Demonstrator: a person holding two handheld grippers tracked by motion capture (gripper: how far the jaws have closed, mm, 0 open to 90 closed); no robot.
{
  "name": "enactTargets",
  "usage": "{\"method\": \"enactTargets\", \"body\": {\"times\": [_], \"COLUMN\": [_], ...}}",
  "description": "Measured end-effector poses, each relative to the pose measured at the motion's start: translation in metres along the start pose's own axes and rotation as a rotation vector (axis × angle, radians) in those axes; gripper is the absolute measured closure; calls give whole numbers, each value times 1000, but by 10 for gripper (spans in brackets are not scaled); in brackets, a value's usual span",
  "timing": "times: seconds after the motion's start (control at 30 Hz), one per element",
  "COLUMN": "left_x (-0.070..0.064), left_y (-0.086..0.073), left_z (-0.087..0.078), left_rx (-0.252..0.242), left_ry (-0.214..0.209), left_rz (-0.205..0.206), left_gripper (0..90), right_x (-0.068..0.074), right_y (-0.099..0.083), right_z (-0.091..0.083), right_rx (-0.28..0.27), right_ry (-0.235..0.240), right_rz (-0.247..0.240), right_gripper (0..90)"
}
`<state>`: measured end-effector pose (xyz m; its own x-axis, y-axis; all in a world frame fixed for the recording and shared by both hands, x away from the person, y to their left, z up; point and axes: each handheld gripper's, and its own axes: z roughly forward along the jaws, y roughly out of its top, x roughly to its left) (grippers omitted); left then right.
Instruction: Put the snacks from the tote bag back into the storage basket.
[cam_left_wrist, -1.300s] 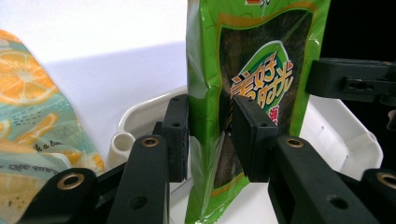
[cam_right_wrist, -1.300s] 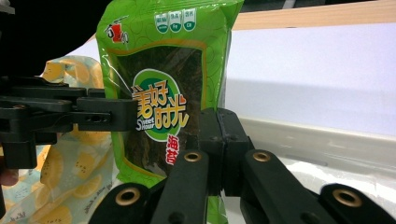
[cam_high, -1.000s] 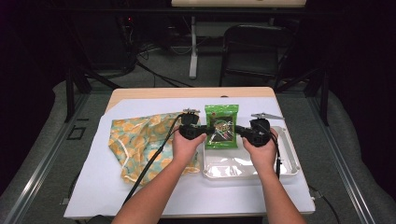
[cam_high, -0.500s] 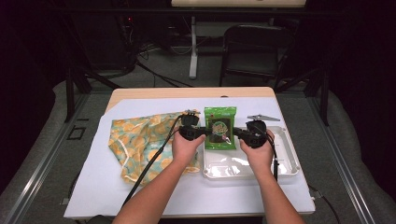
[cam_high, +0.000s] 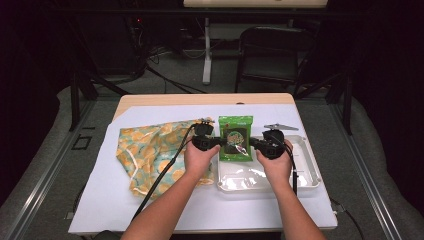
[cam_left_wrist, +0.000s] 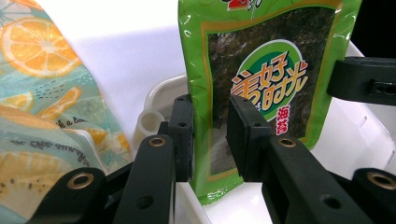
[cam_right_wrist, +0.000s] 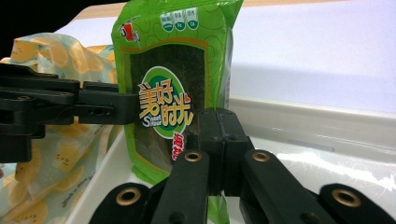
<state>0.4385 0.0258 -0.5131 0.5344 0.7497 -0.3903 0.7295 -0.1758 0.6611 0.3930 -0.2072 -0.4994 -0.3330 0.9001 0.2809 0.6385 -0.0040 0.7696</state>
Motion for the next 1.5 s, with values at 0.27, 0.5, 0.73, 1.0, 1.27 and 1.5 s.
{"method": "enactTargets", "body": {"times": [0.27, 0.5, 0.73, 1.0, 1.27, 1.5], "left_x": [0, 0, 1, 2, 3, 3], "left_y": [0, 1, 0, -1, -1, -2], "left_z": [1, 2, 4, 8, 12, 15], "left_rx": [1, -14, -14, -4, -1, 6], "left_ry": [-4, -3, 7, 14, 34, 45], "left_rz": [-3, -13, -12, -18, -11, -9], "left_gripper": [718, 709, 706, 700, 744, 765], "right_x": [-5, -11, -14, -20, -22, -22], "right_y": [-4, -7, -8, -11, -11, -13], "right_z": [6, 11, 15, 19, 20, 23], "right_rx": [10, 21, 25, 46, 54, 72], "right_ry": [-11, -10, -14, -13, -10, -21], "right_rz": [20, 45, 54, 99, 112, 104], "right_gripper": [900, 900, 900, 900, 894, 885]}}
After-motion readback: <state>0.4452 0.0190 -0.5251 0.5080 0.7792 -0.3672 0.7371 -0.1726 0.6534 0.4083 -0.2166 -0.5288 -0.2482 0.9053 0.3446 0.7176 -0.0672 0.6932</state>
